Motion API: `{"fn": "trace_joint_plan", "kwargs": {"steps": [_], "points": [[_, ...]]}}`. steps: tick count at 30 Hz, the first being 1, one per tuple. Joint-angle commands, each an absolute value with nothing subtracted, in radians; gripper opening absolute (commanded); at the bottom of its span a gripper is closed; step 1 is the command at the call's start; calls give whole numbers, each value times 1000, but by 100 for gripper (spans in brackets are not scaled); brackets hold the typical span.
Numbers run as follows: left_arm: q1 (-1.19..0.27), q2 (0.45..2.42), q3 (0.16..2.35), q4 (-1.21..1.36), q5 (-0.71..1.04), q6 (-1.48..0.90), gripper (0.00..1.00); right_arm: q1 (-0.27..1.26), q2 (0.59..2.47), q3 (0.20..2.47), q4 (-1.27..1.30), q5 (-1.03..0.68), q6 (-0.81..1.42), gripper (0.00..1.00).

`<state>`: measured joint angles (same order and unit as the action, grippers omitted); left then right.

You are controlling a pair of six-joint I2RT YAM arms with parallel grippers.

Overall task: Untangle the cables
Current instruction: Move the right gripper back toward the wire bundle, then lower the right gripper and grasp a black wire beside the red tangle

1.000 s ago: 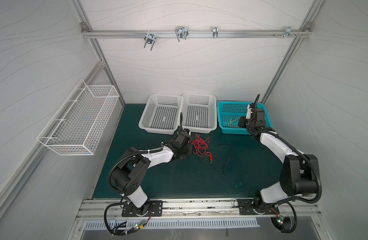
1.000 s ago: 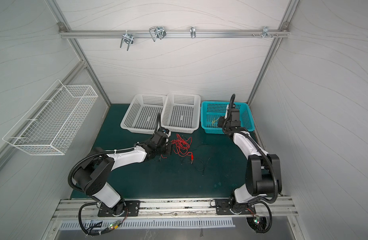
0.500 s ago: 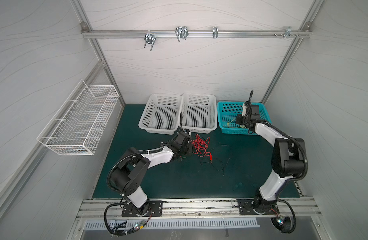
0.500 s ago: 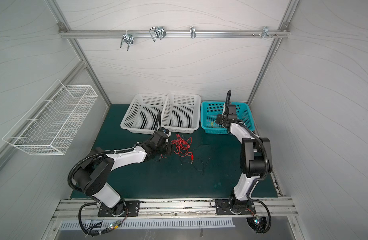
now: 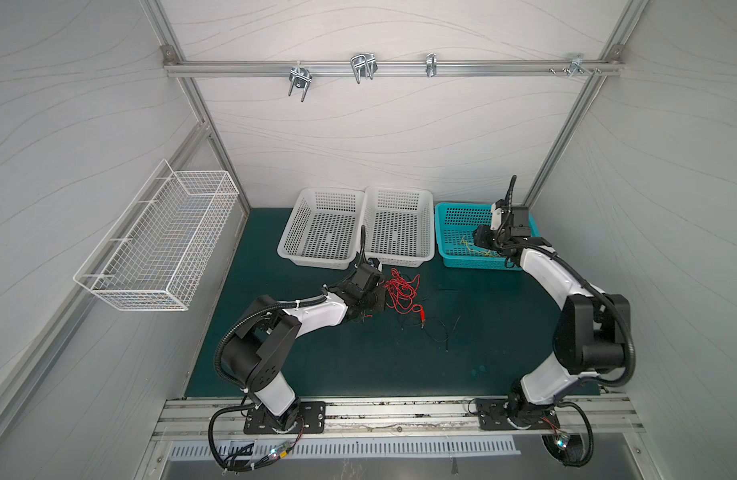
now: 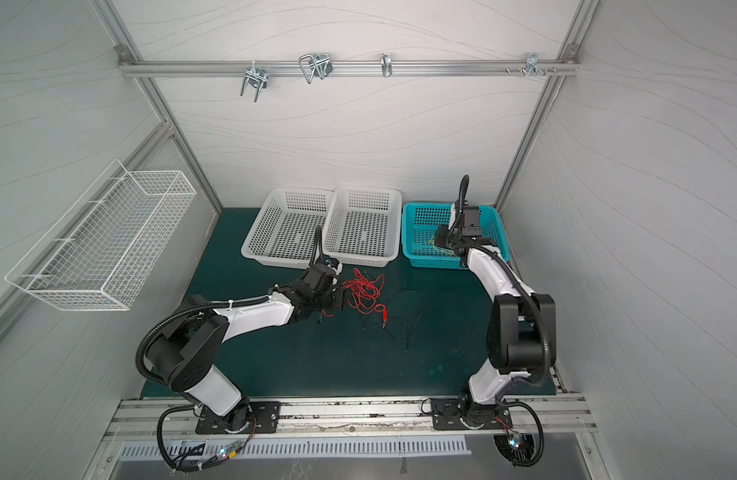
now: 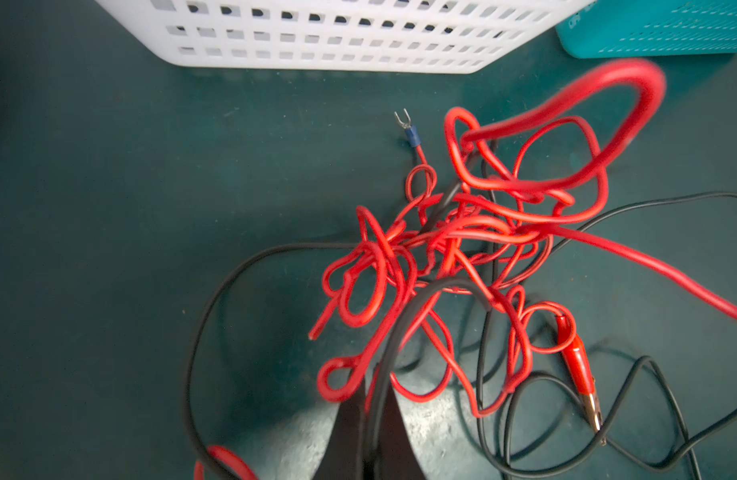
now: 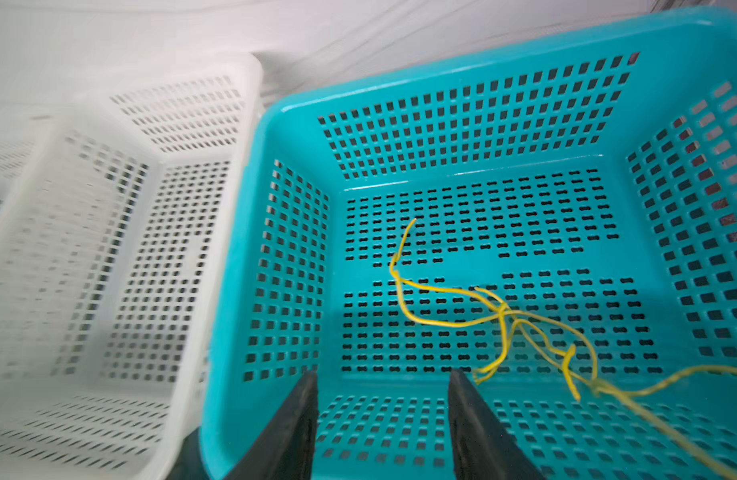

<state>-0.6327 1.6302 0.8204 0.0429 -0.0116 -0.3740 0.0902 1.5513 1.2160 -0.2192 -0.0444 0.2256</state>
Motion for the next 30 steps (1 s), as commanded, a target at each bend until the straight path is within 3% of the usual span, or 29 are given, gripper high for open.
{"fn": "trace_joint_plan", "kwargs": {"steps": [1, 15, 23, 30], "points": [[-629, 1649, 832, 82, -22, -386, 0, 101, 1456, 1168, -241, -139, 257, 53], [-629, 1591, 806, 77, -85, -378, 0, 433, 1262, 892, -241, -124, 152, 53], [-628, 1527, 766, 69, -132, -370, 0, 439, 1230, 787, -320, 124, 265, 54], [-629, 1526, 759, 76, -114, -380, 0, 437, 1297, 746, -272, 61, 291, 55]]}}
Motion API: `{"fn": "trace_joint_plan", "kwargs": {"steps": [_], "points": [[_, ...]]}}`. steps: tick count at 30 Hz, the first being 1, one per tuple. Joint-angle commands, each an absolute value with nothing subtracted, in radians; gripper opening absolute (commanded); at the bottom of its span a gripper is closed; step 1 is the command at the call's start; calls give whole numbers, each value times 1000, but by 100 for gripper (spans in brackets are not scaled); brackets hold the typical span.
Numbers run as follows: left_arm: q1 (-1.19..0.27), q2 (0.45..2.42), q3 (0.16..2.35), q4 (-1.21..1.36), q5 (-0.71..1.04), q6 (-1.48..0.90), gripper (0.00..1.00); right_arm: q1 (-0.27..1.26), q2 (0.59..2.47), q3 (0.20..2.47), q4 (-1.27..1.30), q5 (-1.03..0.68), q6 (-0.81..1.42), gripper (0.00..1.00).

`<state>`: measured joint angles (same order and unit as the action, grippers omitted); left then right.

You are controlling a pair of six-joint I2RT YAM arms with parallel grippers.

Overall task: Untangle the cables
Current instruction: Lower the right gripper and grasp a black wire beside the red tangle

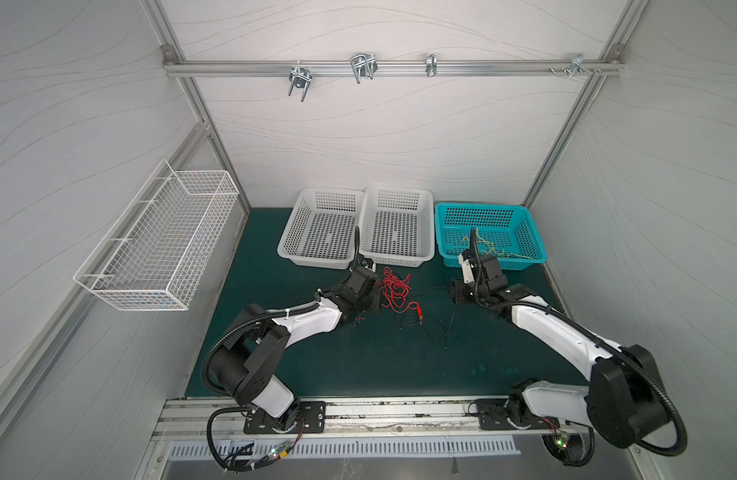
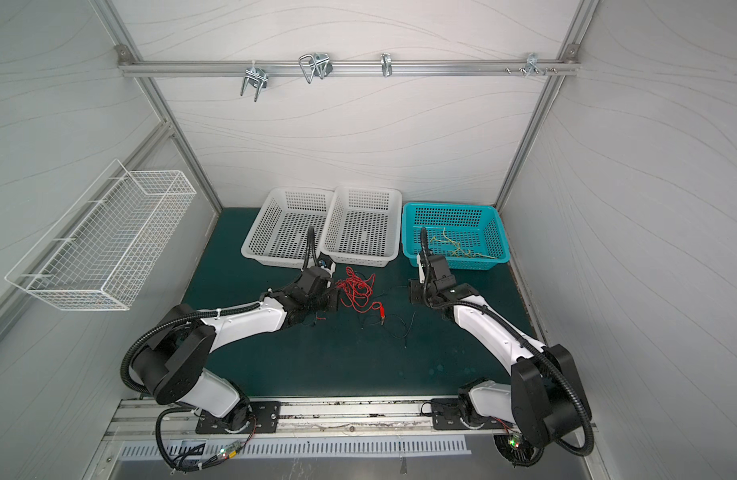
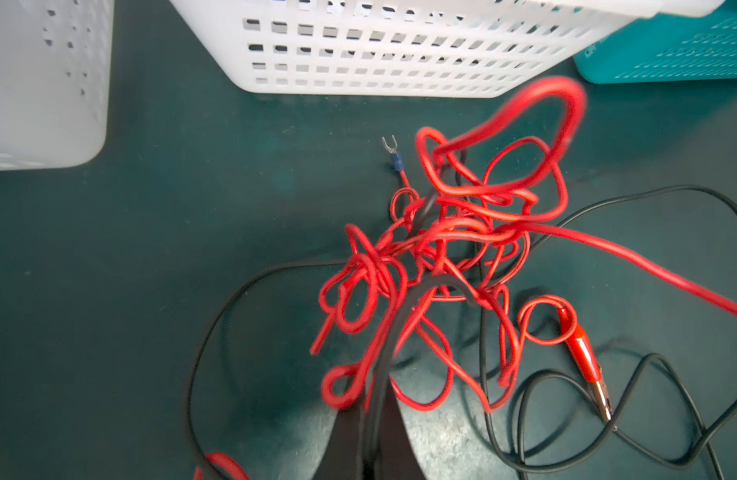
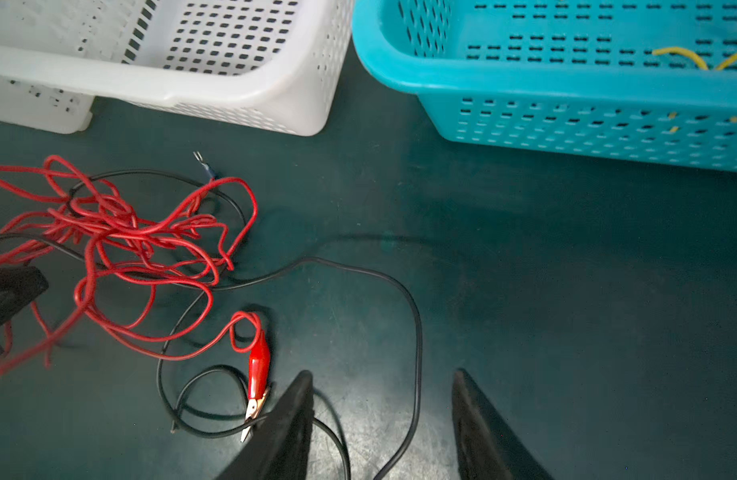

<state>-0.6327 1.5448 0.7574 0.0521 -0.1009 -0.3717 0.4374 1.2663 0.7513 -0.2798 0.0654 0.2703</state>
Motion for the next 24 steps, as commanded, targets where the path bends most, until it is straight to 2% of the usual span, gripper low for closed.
{"fn": "trace_joint_plan", "kwargs": {"steps": [1, 9, 11, 14, 16, 19, 24], "points": [[-628, 1525, 757, 76, -115, -382, 0, 436, 1319, 743, -265, 61, 296, 54], [-629, 1510, 746, 68, -123, -379, 0, 436, 1447, 733, -197, 39, 310, 53], [-629, 1508, 744, 68, -127, -380, 0, 436, 1476, 742, -196, 38, 310, 46], [-629, 1511, 746, 69, -127, -382, 0, 436, 1497, 750, -192, 34, 310, 31], [-629, 1517, 748, 66, -128, -382, 0, 436, 1496, 753, -193, 33, 307, 16], [-629, 1525, 755, 66, -127, -382, 0, 437, 1468, 758, -196, 34, 304, 0], [-628, 1534, 762, 65, -137, -376, 0, 449, 1348, 769, -209, 19, 283, 0]]}}
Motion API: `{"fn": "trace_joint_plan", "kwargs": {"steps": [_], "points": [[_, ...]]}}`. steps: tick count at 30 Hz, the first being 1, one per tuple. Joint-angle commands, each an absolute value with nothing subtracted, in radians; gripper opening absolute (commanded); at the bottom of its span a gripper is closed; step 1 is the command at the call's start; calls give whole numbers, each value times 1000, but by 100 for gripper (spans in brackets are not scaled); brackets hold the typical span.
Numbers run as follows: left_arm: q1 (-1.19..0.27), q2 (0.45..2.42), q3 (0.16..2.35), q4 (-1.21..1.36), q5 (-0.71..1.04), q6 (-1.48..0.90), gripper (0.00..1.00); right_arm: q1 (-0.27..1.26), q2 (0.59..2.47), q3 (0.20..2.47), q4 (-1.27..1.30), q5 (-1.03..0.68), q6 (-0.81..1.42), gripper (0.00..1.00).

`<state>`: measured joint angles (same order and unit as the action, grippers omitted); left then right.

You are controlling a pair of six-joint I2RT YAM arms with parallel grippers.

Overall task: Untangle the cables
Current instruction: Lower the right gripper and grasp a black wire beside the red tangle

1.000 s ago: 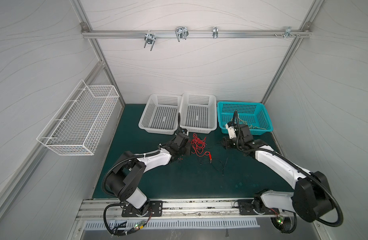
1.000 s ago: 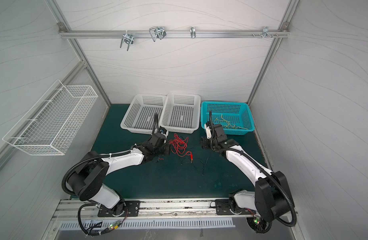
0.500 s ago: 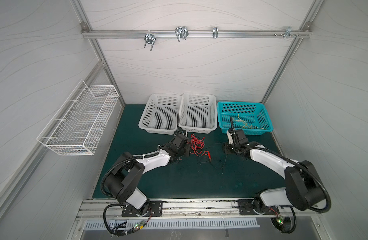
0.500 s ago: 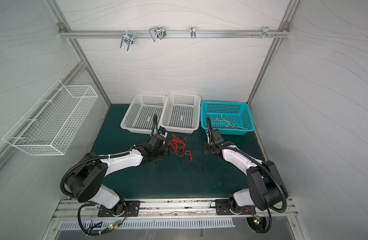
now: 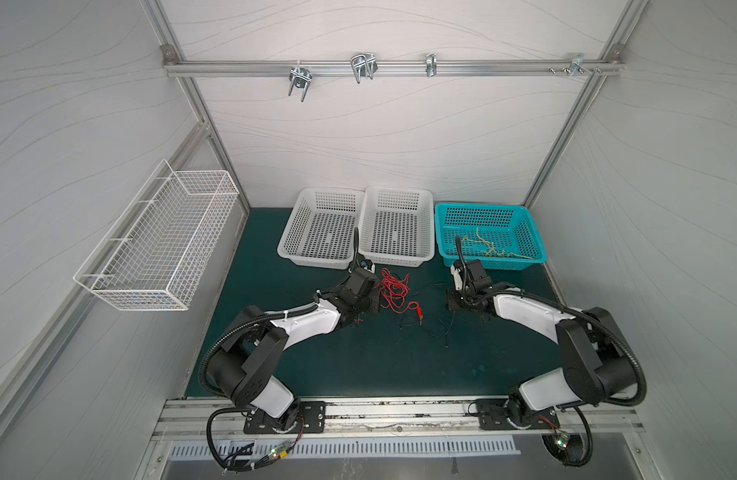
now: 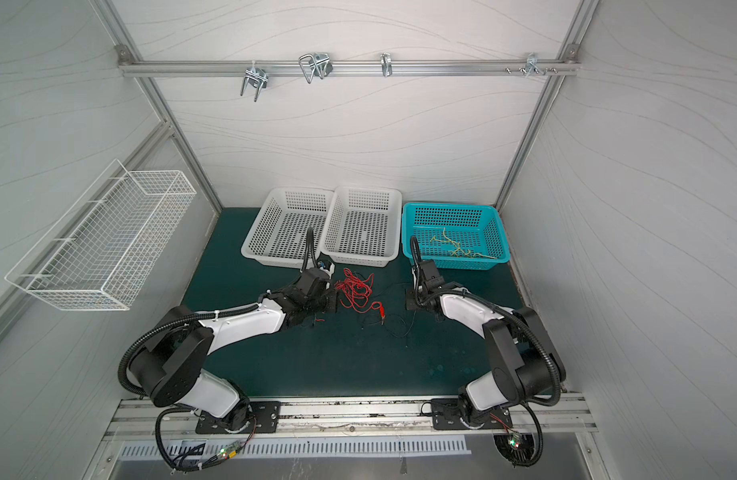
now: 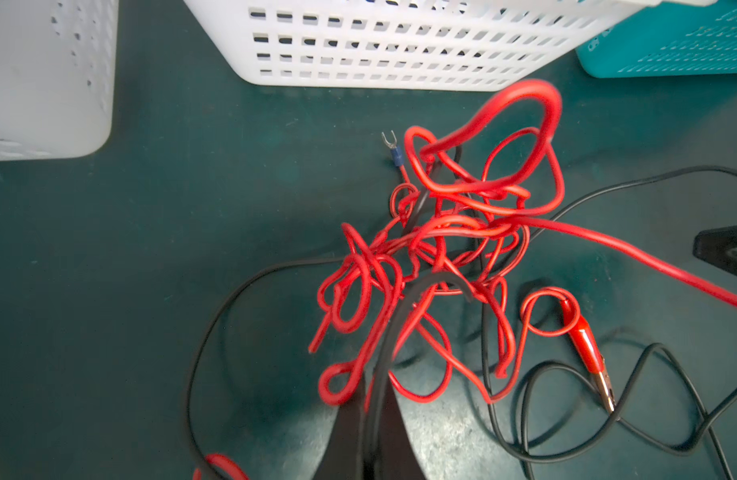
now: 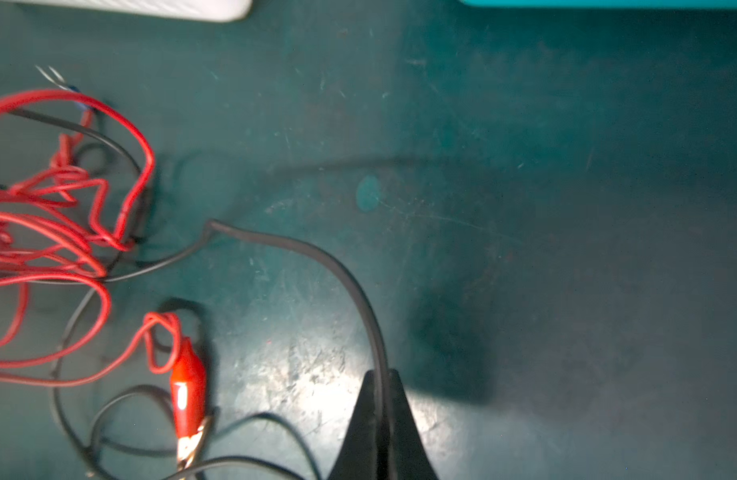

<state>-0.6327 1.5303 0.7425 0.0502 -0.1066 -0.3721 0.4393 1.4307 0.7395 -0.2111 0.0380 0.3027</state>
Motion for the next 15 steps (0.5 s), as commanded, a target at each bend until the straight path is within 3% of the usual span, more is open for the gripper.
{"fn": "trace_joint_plan", "kwargs": {"steps": [1, 15], "points": [[-629, 1535, 765, 62, -139, -374, 0, 449, 1311, 769, -211, 18, 273, 0], [-616, 1540, 763, 64, -160, -362, 0, 383, 781, 733, -304, 263, 192, 0]]}}
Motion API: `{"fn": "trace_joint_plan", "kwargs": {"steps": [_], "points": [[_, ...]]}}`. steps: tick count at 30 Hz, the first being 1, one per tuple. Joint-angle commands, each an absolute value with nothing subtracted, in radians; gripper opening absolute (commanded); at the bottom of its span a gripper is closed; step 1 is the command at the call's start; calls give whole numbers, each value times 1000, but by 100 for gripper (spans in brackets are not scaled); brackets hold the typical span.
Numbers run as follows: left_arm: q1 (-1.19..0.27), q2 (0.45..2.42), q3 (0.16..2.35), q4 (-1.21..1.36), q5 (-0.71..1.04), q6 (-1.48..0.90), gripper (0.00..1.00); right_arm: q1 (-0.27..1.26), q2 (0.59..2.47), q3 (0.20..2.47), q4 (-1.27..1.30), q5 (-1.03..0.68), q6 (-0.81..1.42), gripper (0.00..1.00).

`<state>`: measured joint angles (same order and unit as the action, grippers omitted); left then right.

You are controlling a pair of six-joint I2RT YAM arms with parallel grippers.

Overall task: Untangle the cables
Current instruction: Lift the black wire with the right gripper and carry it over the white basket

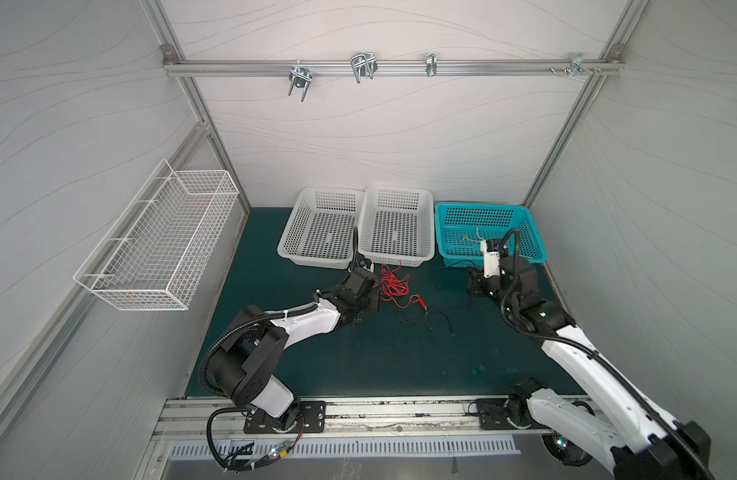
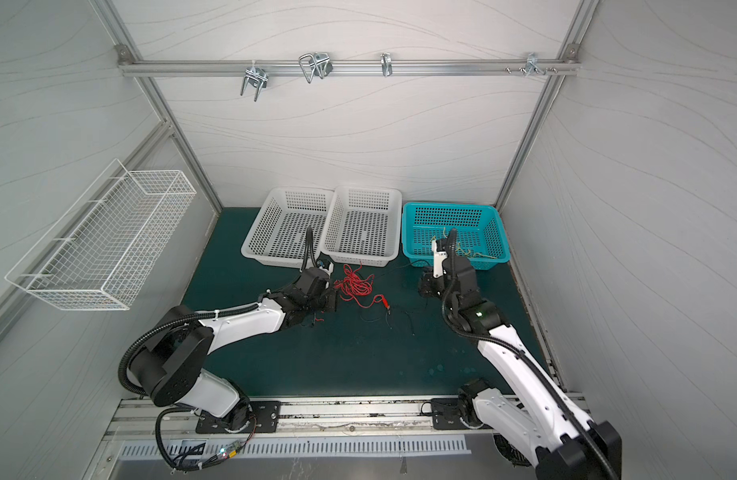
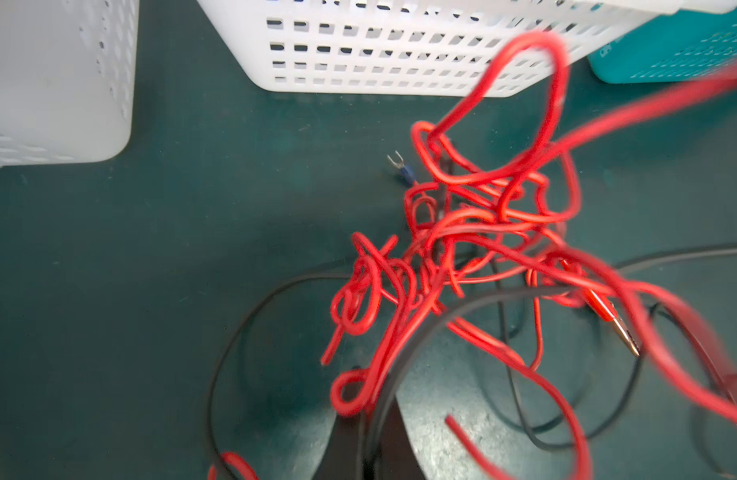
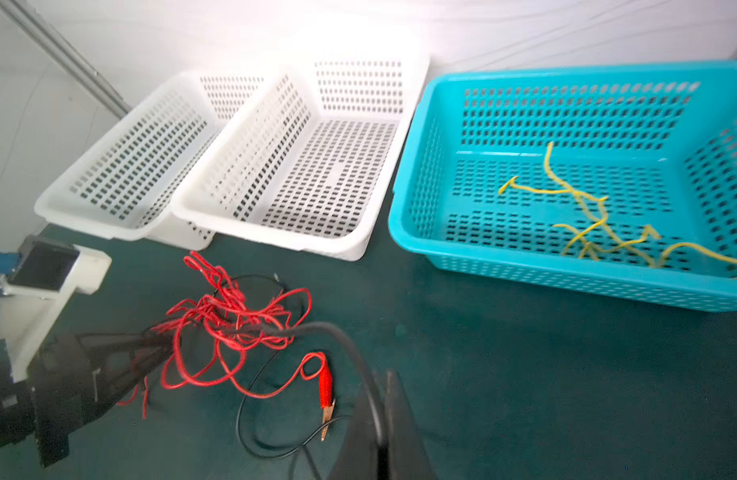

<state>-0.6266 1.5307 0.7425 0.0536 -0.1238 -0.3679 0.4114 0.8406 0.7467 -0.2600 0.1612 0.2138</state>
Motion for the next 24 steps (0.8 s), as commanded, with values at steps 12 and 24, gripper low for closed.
{"fn": "trace_joint_plan", "kwargs": {"steps": [12, 24], "points": [[-611, 1518, 752, 62, -139, -341, 17, 312, 631, 727, -378, 290, 235, 0], [-609, 1468, 706, 68, -181, -334, 47, 311, 622, 810, -410, 255, 236, 0]]}}
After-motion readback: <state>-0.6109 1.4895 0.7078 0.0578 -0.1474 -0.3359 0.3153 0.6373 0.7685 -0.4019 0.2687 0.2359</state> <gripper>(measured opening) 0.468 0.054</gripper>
